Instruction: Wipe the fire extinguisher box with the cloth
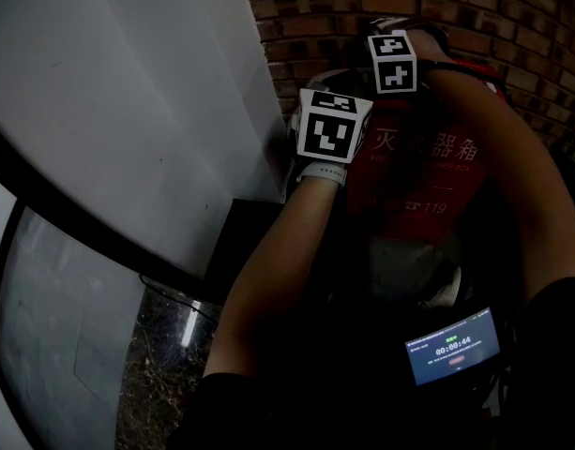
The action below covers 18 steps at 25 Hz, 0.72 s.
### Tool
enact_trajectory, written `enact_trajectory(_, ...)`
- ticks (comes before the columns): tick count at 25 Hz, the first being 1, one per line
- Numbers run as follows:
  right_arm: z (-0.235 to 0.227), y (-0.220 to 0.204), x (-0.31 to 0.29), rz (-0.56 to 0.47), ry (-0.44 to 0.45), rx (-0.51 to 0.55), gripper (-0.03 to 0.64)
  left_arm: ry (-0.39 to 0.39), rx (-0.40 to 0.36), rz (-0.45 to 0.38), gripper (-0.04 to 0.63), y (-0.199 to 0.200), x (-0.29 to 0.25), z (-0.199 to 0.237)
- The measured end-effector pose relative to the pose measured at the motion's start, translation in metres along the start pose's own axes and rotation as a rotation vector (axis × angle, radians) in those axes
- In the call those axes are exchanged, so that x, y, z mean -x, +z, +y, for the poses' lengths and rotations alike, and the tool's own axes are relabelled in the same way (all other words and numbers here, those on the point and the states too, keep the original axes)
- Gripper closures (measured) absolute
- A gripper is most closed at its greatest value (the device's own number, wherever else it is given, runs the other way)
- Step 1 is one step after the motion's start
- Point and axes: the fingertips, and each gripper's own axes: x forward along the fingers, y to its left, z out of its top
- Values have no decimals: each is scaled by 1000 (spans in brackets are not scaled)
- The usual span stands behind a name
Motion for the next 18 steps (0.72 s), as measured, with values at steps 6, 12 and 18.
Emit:
enact_trajectory(6,7,-20,7,14,46,-47,586,4,-3,11,592,2,2,-2)
enact_trajectory(12,15,-58,22,43,51,-87,586,33,-6,27,592,6,8,-3)
enact_trajectory(18,28,-95,38,78,47,-108,586,56,-8,30,592,9,13,-13)
